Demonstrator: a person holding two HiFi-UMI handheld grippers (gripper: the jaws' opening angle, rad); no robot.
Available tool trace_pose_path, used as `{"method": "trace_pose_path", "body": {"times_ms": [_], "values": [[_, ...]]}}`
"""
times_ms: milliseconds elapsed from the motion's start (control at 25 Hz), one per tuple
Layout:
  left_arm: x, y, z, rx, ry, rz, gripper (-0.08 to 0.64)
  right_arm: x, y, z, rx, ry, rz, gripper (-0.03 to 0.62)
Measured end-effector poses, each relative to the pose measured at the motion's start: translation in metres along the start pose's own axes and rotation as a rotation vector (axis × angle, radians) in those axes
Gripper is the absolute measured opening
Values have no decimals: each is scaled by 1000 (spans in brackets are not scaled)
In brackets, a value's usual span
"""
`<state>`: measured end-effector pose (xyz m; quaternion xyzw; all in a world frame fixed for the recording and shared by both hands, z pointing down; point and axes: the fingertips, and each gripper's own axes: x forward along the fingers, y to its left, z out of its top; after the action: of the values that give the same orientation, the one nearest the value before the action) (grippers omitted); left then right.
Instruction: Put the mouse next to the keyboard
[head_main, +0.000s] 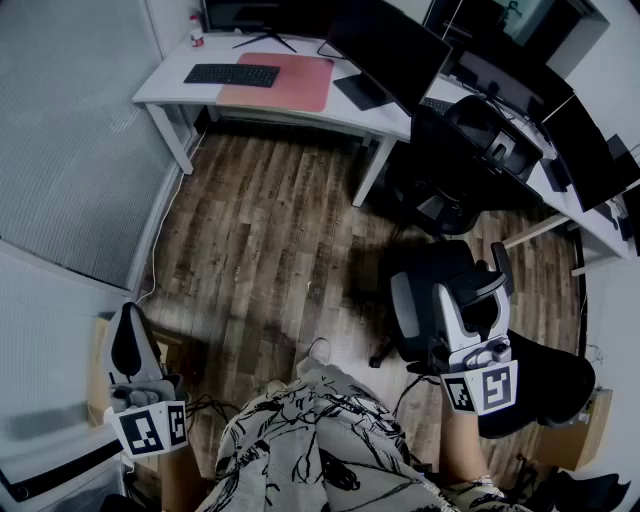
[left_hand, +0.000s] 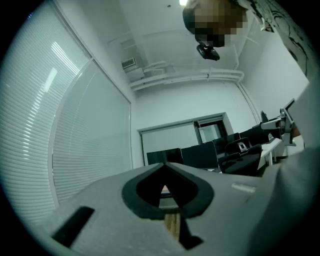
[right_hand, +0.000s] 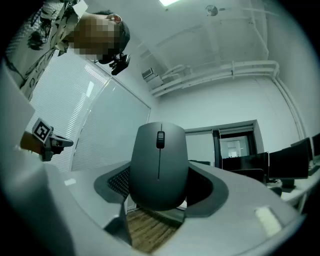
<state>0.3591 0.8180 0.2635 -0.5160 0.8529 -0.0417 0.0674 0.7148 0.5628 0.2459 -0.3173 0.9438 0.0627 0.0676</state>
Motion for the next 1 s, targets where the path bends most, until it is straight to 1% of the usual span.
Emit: {"method": "trace_pose_path", "body": {"times_ms": [280, 560, 760, 880, 1000], "values": [[14, -6, -2, 3, 14, -2, 0, 14, -2, -3, -19, 1, 40, 305], [24, -20, -1, 8, 22, -2, 0, 22, -17, -11, -18, 18, 39, 305], [35, -33, 0, 9, 32, 13, 0, 28, -37, -16, 19, 4, 39, 305], [43, -45, 4, 17, 34, 22, 0, 32, -52, -19, 25, 6, 42, 305], [50, -56, 8, 2, 31, 39, 0, 37, -65, -20, 18, 6, 56, 305]]}}
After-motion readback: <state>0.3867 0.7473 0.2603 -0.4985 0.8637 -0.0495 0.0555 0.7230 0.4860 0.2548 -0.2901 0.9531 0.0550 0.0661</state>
